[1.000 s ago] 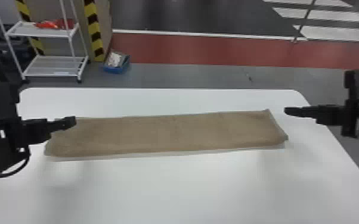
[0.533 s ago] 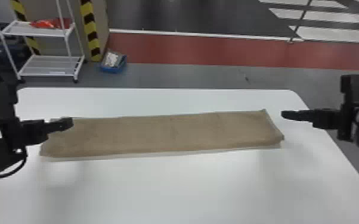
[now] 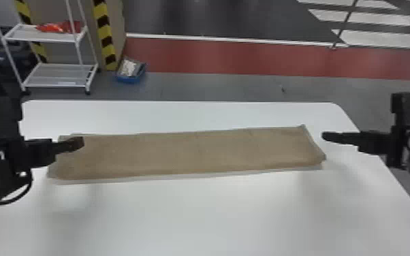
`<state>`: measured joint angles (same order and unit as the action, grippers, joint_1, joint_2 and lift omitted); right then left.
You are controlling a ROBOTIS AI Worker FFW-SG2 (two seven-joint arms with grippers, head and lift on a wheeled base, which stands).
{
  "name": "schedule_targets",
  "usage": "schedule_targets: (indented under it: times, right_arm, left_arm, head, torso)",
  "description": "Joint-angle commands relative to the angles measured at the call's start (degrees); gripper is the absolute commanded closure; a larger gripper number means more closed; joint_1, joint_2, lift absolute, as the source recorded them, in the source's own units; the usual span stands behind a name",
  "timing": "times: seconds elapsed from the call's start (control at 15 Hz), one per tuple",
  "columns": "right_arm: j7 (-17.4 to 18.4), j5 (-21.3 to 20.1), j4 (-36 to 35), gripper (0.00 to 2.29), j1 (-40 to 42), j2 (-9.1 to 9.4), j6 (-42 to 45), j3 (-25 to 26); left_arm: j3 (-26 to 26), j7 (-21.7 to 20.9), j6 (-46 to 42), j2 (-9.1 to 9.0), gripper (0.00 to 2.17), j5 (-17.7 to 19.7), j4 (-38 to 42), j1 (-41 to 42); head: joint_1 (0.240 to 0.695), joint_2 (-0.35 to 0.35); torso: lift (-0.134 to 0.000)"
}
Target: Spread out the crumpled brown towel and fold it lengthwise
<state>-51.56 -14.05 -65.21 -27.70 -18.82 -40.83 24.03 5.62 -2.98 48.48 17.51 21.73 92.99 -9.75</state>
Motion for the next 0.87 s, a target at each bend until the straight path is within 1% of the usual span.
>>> schedule_targets:
  times: [0.0,0.8]
  right_arm:
    - [0.0,0.3,0.0,0.24,0.0,-0.17,-0.1,0.1]
    - [-1.3,0.9,0.0,0.26,-0.2,-0.25,-1.3,0.5]
  left_arm:
    - [0.0,0.0,0.0,0.15,0.09,0.0,0.0,0.1]
    - [0.3,-0.1,0.0,0.33,0.09,0.2,0.1,-0.3]
  head:
    - [0.695,-0.108]
    - [0.695,-0.103]
  torso:
    - [-0.124]
    - [-0.124]
